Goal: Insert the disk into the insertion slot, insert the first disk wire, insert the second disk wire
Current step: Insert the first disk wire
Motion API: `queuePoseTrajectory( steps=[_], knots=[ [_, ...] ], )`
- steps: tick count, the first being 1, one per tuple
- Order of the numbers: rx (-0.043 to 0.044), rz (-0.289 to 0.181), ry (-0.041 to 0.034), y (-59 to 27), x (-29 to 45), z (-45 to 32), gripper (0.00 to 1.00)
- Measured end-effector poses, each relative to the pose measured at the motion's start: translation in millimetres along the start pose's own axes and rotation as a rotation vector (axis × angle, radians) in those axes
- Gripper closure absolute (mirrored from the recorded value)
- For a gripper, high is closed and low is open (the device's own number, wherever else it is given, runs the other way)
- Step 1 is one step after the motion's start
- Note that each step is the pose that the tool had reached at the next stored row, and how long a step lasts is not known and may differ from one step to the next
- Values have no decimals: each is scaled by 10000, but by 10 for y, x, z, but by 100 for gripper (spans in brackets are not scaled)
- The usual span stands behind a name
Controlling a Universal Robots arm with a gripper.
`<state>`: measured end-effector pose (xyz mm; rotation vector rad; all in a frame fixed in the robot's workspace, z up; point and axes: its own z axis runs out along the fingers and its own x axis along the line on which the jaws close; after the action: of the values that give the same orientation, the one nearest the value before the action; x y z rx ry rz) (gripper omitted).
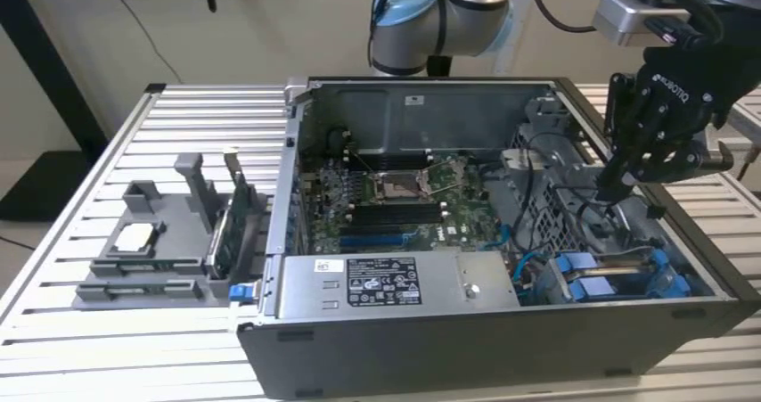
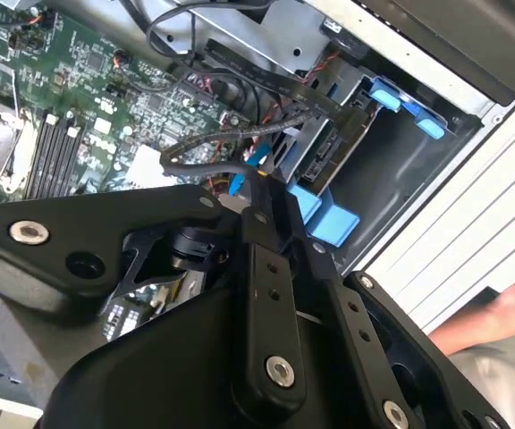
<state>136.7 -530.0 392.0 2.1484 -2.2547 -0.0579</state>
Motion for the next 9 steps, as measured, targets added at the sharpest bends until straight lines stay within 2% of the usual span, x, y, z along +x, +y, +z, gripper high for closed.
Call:
queuePoseTrajectory(
  steps=[4, 9],
  knots=[
    [0, 0, 3, -1, 10, 1, 81],
    [0, -1, 0, -1, 64, 9, 81]
  ],
)
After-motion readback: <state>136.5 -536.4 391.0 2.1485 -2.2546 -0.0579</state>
